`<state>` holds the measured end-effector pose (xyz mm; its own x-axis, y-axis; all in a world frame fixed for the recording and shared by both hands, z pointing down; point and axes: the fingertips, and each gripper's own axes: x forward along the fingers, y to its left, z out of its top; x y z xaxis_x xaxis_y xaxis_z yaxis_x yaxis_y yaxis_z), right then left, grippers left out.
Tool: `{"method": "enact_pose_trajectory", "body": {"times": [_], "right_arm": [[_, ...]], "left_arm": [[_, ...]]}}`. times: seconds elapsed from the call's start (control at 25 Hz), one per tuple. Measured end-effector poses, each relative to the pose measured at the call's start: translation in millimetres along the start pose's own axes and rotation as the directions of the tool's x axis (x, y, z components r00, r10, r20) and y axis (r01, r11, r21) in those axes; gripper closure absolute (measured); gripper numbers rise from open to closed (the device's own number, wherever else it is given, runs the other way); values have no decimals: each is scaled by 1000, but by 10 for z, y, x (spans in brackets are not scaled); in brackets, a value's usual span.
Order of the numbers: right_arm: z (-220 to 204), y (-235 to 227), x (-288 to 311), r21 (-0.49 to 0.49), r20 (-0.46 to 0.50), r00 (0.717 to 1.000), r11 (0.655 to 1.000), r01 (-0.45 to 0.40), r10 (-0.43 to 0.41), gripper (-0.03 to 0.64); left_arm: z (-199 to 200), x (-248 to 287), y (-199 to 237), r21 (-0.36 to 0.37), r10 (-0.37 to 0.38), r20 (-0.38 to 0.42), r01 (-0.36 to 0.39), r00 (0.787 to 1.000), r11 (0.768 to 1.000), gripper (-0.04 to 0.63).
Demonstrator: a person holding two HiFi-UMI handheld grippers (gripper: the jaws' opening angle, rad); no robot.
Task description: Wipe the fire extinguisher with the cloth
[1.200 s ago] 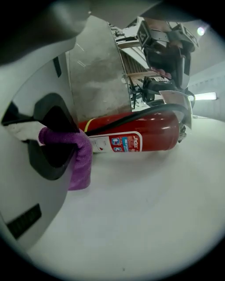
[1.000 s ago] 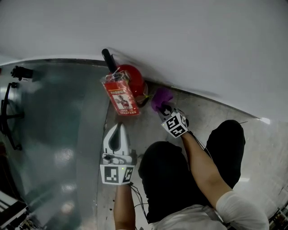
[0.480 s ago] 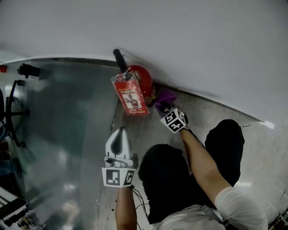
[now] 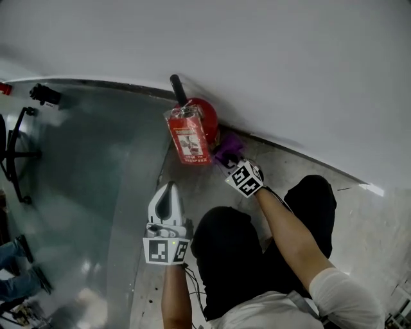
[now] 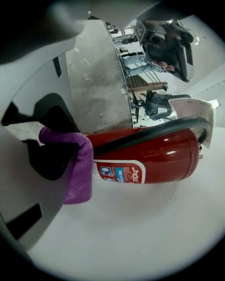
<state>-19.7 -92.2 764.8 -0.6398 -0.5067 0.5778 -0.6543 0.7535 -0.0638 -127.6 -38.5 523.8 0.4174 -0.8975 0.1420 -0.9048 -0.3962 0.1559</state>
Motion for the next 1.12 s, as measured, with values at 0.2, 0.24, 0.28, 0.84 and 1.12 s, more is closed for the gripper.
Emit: {"method": "enact_pose_trajectory", "body": {"times": [0.2, 0.24, 0.28, 0.84, 1.12], "right_arm": [[268, 134, -169, -44, 38, 997, 997, -63, 64, 561], [325, 155, -207, -52, 47, 996, 996, -69, 72, 562], [380, 179, -251, -61, 58, 995, 995, -75, 79, 562], [1155, 442, -894, -150, 252, 955, 981, -120, 155, 561], [1710, 470, -1266, -240, 376, 904, 963, -120, 206, 561]], "left_arm": [[43, -49, 9, -3, 26, 13, -26, 1000, 1000, 591], [53, -57, 16, -4, 30, 15, -30, 999, 1000, 591], [62, -71, 23, -5, 36, 16, -36, 999, 999, 591], [125, -312, 94, 12, 89, 27, -89, 996, 996, 591], [73, -375, 113, -13, 104, 14, -104, 994, 994, 591]]}}
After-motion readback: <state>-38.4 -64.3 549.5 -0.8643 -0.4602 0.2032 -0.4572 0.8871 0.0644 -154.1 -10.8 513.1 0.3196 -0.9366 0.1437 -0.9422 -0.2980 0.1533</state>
